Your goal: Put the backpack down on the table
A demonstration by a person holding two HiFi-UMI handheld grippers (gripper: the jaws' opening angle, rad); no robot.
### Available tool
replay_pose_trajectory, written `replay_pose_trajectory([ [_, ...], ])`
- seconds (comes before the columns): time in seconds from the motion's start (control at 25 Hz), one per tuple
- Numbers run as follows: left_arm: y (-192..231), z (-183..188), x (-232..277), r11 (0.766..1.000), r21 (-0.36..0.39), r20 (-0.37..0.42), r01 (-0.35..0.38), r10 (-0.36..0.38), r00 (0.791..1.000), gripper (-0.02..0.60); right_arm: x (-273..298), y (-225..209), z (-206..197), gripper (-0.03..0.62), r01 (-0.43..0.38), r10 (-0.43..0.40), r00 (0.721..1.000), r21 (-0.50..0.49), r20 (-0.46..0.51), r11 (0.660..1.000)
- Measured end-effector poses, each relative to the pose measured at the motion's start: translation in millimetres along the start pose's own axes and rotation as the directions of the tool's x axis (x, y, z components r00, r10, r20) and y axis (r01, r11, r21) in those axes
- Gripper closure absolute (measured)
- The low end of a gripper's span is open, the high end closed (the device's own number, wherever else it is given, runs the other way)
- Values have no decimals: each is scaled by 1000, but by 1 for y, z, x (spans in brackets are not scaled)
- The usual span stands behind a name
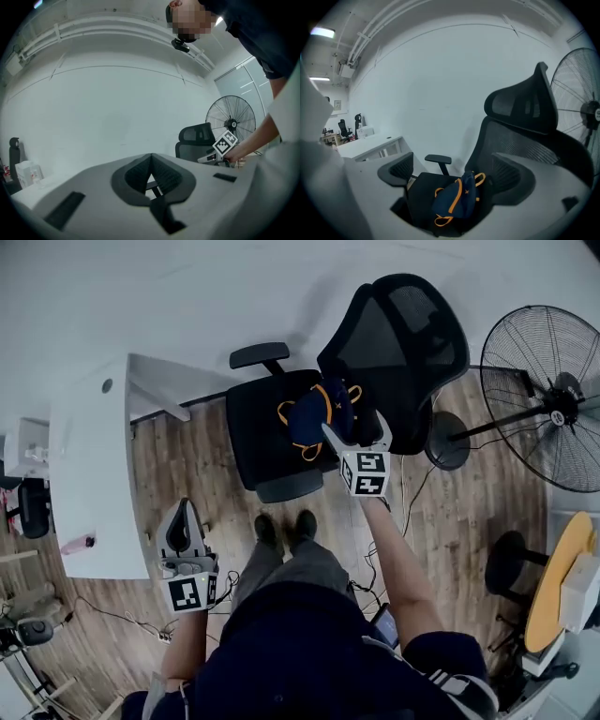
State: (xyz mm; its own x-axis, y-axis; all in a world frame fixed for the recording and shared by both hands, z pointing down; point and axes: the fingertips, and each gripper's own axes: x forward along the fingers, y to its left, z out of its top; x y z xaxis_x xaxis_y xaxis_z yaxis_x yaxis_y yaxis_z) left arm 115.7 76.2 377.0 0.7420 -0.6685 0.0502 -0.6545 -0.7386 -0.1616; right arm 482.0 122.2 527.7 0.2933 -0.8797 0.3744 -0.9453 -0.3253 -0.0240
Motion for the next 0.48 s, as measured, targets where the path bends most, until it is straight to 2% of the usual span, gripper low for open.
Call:
replay_pose_trajectory([
  [0.16, 12, -8, 25, 999, 3, -6, 44, -44, 999, 578, 35, -24, -24, 100, 101, -99, 991, 22, -87, 995],
  [0.32, 24, -18, 46, 995, 2, -22, 96, -96, 995, 578, 61, -39, -43, 146, 208, -206, 965, -5, -164, 978],
  [0.48, 39, -30, 61, 991, -4, -40, 132, -132, 990, 578, 83, -53, -59, 162, 280, -262, 941, 61, -213, 958],
])
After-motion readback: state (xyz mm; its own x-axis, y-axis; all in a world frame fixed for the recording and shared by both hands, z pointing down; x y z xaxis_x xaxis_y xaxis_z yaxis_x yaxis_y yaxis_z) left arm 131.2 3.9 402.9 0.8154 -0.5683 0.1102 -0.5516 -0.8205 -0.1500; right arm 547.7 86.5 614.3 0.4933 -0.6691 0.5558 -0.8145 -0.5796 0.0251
